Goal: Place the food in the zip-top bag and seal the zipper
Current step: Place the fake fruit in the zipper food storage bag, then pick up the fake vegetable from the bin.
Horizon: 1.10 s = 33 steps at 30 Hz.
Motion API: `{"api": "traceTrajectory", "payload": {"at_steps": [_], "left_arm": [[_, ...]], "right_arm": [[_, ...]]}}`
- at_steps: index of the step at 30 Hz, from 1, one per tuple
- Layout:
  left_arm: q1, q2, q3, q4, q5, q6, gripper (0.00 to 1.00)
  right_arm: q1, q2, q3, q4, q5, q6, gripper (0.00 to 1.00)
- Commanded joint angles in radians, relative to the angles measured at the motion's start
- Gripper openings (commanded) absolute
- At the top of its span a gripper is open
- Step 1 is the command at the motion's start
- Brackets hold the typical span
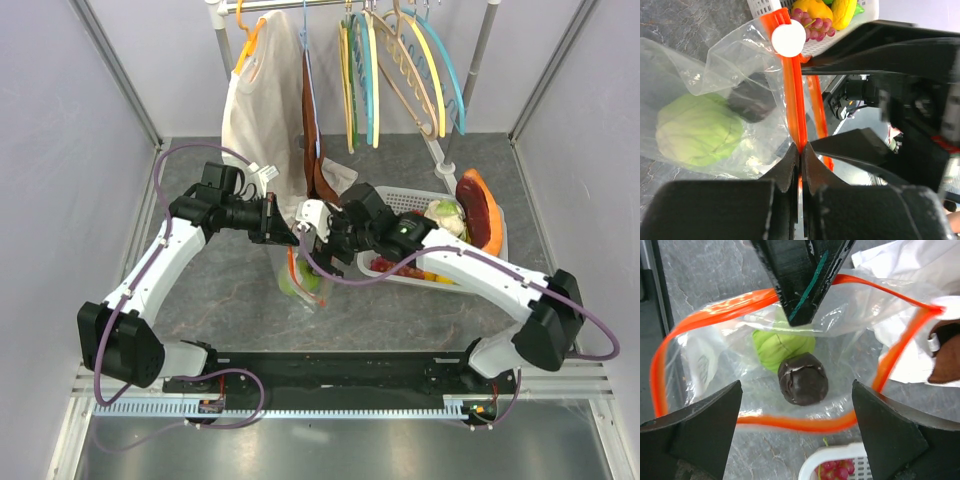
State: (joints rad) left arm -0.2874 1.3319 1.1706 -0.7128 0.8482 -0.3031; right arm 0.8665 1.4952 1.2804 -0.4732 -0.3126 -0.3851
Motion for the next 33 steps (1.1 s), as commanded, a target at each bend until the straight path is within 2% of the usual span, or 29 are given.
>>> {"api": "traceTrajectory", "payload": {"at_steps": [1, 6, 11, 16, 19, 33], "left_arm": [[0.007, -0.019, -0.011, -0.013, 0.023, -0.008, 0.02], [0.007, -0.025, -0.009, -0.013, 0.025, -0.001, 0.02], [0.007, -0.019, -0.009, -0.011, 0.028, -0.005, 0.02], [0.007, -0.023, -0.008, -0.011, 0.026, -0.007, 0.02], [0.007, -0.022, -0.009, -0.010, 0.022, -0.005, 0.02], [0.007, -0.016, -0.006, -0.010, 0.022, -0.007, 0.02]], "right_arm": [[-0.007, -0.163, 0.021, -0.031, -0.031, 0.003, 0.97], [-0.058, -0.315, -0.073, -0.175, 0.001, -0.014, 0.94], [-0.223, -0.348, -0.159, -0.350, -0.028, -0.113, 0.86], [-0.360, -0.329, -0.220, -0.368, 0.096, -0.219, 0.75], [-0.403, -0.274, -0.233, -0.309, 0.174, -0.199, 0.67], [-0.405, 0.158, -0.079, -0.079, 0.302, -0.244, 0.63]]}}
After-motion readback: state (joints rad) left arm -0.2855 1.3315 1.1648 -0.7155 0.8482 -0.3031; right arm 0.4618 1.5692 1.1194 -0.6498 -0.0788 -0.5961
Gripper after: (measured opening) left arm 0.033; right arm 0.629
